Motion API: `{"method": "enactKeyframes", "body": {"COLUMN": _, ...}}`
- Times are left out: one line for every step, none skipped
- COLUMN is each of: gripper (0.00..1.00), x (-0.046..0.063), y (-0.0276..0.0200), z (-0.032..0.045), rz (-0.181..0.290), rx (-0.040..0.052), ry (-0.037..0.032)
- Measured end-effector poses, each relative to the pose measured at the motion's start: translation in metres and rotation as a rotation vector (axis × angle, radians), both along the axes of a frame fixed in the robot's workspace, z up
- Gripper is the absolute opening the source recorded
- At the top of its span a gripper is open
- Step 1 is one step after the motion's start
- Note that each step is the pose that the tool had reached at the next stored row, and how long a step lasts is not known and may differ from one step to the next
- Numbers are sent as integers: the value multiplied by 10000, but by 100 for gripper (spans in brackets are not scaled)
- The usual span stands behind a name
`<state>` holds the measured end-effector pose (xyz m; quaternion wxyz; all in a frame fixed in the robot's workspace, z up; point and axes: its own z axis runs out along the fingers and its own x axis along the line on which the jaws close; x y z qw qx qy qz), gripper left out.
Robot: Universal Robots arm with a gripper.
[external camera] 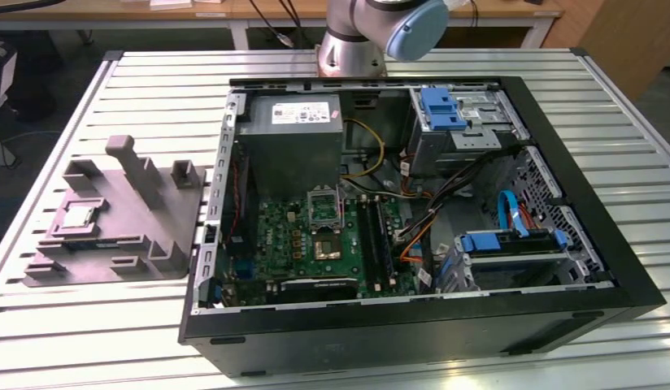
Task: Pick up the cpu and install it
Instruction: 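Pick up the cpu and move it towards the insertion slot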
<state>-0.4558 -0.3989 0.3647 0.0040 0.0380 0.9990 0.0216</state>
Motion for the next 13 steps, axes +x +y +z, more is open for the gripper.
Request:
{"method": "enactKeyframes", "body": {"gripper": 11, "x": 0, "y": 0, "z": 0, "rz": 0, "rx": 0, "ry": 0}}
{"method": "enactKeyframes", "body": {"gripper": 11, "x": 0, "y": 0, "z": 0, "rz": 0, "rx": 0, "ry": 0}}
{"method": "enactKeyframes", "body": {"gripper": 11, "x": 0, "y": 0, "z": 0, "rz": 1, "rx": 0, "ry": 0}}
{"method": "enactKeyframes", "body": {"gripper": 11, "x": 0, "y": 0, "z": 0, "rz": 0, "rx": 0, "ry": 0}}
{"method": "enactKeyframes", "body": {"gripper": 11, "x": 0, "y": 0, "z": 0, "rz": 0, "rx": 0, "ry": 0}}
{"method": "enactKeyframes", "body": {"gripper": 11, "x": 0, "y": 0, "z": 0, "rz": 1, "rx": 0, "ry": 0}}
{"method": "enactKeyframes", "body": {"gripper": 11, "x": 0, "y": 0, "z": 0, "rz": 0, "rx": 0, "ry": 0}}
{"method": "enactKeyframes", "body": {"gripper": 11, "x": 0, "y": 0, "z": 0, "rz": 1, "rx": 0, "ry": 0}}
{"method": "enactKeyframes", "body": {"gripper": 11, "x": 0, "y": 0, "z": 0, "rz": 1, "rx": 0, "ry": 0}}
{"method": "enactKeyframes", "body": {"gripper": 11, "x": 0, "y": 0, "z": 0, "rz": 1, "rx": 1, "ry": 0}}
{"method": "enactKeyframes", "body": {"gripper": 11, "x": 0, "y": 0, "z": 0, "rz": 1, "rx": 0, "ry": 0}}
{"method": "enactKeyframes", "body": {"gripper": 17, "x": 0, "y": 0, "z": 0, "rz": 1, "rx": 0, "ry": 0}}
{"method": "enactKeyframes", "body": {"gripper": 23, "x": 0, "y": 0, "z": 0, "rz": 1, "rx": 0, "ry": 0}}
